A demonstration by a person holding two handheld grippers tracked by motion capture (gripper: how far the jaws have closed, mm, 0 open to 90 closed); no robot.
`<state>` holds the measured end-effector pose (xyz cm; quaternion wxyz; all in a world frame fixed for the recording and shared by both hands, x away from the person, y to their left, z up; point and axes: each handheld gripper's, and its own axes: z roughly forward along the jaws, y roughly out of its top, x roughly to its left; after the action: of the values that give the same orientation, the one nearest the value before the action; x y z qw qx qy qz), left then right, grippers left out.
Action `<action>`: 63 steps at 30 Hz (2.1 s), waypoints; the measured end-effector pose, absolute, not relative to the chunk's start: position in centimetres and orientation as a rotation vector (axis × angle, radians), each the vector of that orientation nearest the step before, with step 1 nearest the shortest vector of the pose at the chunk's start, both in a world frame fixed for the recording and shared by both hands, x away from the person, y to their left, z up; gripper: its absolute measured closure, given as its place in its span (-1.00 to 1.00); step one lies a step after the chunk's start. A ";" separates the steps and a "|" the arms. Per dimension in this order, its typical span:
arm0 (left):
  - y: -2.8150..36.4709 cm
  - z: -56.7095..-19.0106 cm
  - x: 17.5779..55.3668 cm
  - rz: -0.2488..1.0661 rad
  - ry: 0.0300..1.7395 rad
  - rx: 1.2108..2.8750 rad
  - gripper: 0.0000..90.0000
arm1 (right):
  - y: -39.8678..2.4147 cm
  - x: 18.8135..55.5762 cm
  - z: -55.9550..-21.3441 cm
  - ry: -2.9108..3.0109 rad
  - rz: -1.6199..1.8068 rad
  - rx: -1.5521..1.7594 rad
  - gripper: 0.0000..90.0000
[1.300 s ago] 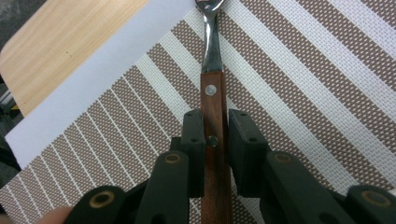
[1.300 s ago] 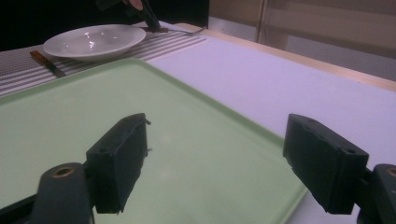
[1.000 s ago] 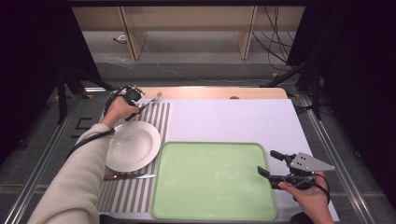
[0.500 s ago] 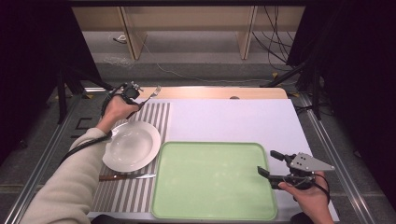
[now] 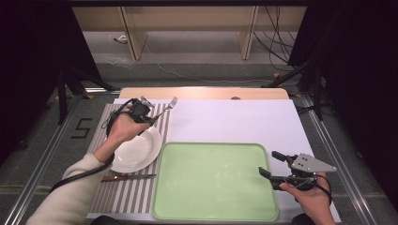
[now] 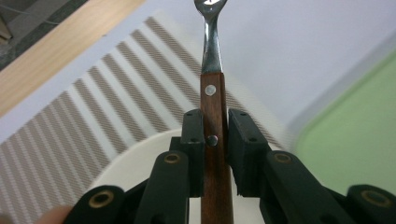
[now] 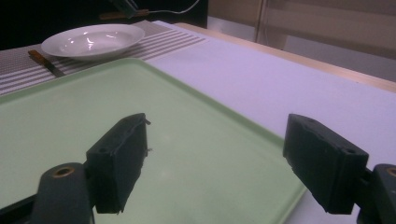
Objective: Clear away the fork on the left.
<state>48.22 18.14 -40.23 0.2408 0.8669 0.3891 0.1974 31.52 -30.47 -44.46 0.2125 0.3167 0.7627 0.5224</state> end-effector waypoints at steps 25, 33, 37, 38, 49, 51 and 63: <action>12.7 -42.6 37.9 0.373 0.900 2.414 0.70 | -30.4 31.5 -44.5 2.120 1.452 0.878 -0.49; 12.0 -43.3 36.2 0.349 0.902 2.427 0.70 | -30.4 31.5 -44.5 2.120 1.452 0.874 -0.49; 11.8 -44.0 35.5 0.328 0.906 2.434 0.70 | -30.4 31.5 -44.5 2.121 1.450 0.874 -0.49; 11.7 -44.2 35.3 0.322 0.907 2.438 0.70 | -30.4 31.5 -44.5 2.121 1.451 0.875 -0.49; 11.1 -46.0 33.8 0.281 0.913 2.477 0.70 | -30.4 31.5 -44.5 2.121 1.451 0.874 -0.49; 11.0 -46.0 33.6 0.277 0.917 2.474 0.70 | -30.4 31.5 -44.5 2.122 1.450 0.873 -0.49; 10.5 -46.1 32.9 0.284 0.913 2.476 0.70 | -30.4 31.5 -44.5 2.122 1.450 0.872 -0.49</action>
<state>32.88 10.49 -46.13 0.2410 0.9053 0.3339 0.1040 31.47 -30.38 -44.46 0.2122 0.3139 0.7642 0.5220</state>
